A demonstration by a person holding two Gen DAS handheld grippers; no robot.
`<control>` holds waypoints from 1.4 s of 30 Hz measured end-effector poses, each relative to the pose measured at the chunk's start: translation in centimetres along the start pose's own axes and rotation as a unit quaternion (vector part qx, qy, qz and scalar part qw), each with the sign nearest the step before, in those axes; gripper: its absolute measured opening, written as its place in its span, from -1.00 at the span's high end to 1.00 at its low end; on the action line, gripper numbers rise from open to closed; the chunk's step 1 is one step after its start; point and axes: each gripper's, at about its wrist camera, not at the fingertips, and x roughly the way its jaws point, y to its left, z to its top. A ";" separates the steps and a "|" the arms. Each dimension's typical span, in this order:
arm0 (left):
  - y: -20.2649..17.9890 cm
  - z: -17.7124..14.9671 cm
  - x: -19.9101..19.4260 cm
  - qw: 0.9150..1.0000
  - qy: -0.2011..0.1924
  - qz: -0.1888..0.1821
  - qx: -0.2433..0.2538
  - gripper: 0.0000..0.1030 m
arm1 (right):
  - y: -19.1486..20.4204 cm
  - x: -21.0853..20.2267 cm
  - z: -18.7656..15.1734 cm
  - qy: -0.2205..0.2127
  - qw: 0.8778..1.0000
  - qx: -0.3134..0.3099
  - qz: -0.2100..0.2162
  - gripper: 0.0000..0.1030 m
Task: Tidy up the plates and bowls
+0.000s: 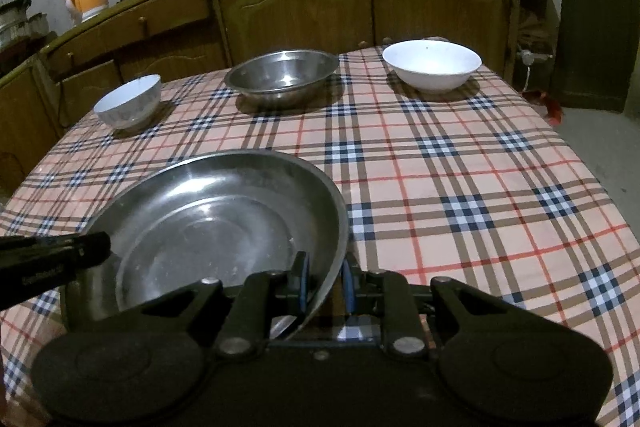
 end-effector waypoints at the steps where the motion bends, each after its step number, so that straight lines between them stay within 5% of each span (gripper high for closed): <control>1: 0.0 0.0 0.0 1.000 -0.001 0.000 0.001 0.68 | 0.1 0.1 0.0 0.000 1.000 -0.003 -0.001 0.54; 10: 0.0 0.0 0.2 1.000 -0.012 -0.008 0.001 0.43 | 0.2 0.5 -0.1 0.004 1.000 -0.008 -0.002 0.46; 13: 0.1 0.0 0.2 1.000 -0.013 -0.013 -0.006 0.42 | -0.1 0.5 0.0 0.003 1.000 -0.005 -0.007 0.28; 17: 0.7 0.1 -0.2 1.000 -0.024 -0.002 -0.016 -0.12 | -1.0 0.0 0.3 -0.008 1.000 0.010 -0.005 0.07; 24: 1.7 0.1 0.5 0.999 -0.016 0.004 -0.028 -0.23 | -1.9 0.3 0.1 0.003 0.999 0.034 0.009 -0.03; 34: 1.0 0.3 3.0 1.000 0.011 -0.016 -0.016 -0.23 | -2.6 2.6 -0.2 0.026 0.997 0.062 0.040 -0.09; 38: 0.7 0.4 3.9 0.999 0.022 -0.029 -0.012 0.05 | -2.7 3.4 0.1 0.023 0.995 0.073 0.061 -0.11; 40: 0.5 0.5 4.0 0.999 0.021 -0.027 -0.013 0.11 | -2.7 3.8 0.3 0.026 0.993 0.079 0.080 0.38; 42: 0.4 0.7 4.0 0.999 0.025 -0.021 -0.013 0.22 | -2.5 3.9 0.4 0.027 0.994 0.079 0.074 0.51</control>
